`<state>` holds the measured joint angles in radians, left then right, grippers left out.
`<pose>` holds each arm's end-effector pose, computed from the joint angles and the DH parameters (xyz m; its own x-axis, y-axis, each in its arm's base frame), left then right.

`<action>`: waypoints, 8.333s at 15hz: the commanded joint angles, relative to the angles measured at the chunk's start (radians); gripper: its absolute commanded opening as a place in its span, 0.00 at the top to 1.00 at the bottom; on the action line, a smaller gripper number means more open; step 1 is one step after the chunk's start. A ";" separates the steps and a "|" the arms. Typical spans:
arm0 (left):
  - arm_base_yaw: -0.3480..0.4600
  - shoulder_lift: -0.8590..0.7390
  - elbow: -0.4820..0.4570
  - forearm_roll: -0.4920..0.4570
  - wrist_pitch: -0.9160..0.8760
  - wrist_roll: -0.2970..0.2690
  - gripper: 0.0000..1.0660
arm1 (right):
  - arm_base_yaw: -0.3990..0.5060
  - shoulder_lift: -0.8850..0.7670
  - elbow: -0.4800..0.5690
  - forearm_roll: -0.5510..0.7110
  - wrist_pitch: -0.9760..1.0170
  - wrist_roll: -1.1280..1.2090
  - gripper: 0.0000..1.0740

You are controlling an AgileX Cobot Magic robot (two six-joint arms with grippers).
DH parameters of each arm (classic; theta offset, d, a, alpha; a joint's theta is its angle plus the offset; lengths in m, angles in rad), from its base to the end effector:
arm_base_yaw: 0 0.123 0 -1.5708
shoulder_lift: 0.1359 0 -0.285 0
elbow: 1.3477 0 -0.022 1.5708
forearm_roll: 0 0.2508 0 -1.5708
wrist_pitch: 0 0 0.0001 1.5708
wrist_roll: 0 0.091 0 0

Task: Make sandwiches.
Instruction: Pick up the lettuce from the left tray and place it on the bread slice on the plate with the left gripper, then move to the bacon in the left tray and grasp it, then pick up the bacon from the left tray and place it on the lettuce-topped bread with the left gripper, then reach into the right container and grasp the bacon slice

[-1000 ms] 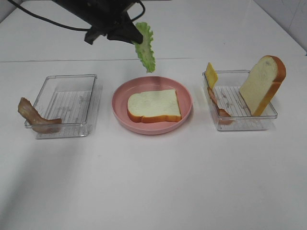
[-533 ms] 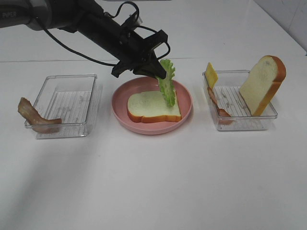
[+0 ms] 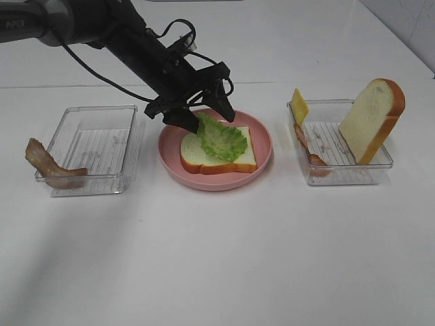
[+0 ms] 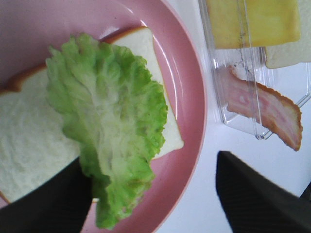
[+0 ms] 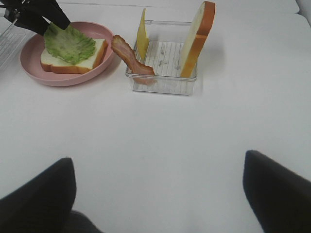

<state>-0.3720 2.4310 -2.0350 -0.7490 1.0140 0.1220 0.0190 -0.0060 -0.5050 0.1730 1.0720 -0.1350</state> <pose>0.4591 -0.2356 0.1541 -0.9775 0.0937 -0.1888 0.1938 0.7517 -0.6304 -0.0077 0.0136 0.2787 -0.4420 -0.0594 -0.8950 -0.1767 0.9840 0.0220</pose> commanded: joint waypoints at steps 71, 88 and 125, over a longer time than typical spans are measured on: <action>0.042 -0.414 0.492 -0.393 -0.429 0.270 1.00 | -0.008 -0.013 -0.001 0.000 -0.008 -0.007 0.18; -0.025 -0.189 0.350 0.063 -0.288 -0.062 0.65 | -0.008 -0.013 -0.001 -0.001 -0.008 -0.007 0.18; -0.025 -2.379 1.390 0.710 0.271 -0.191 0.21 | -0.008 -0.013 -0.001 -0.005 -0.007 -0.007 0.18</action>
<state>-0.3940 0.0640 -0.6470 -0.0450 1.2210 -0.0620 0.0190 -0.0060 -0.5050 0.1730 1.0720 -0.1350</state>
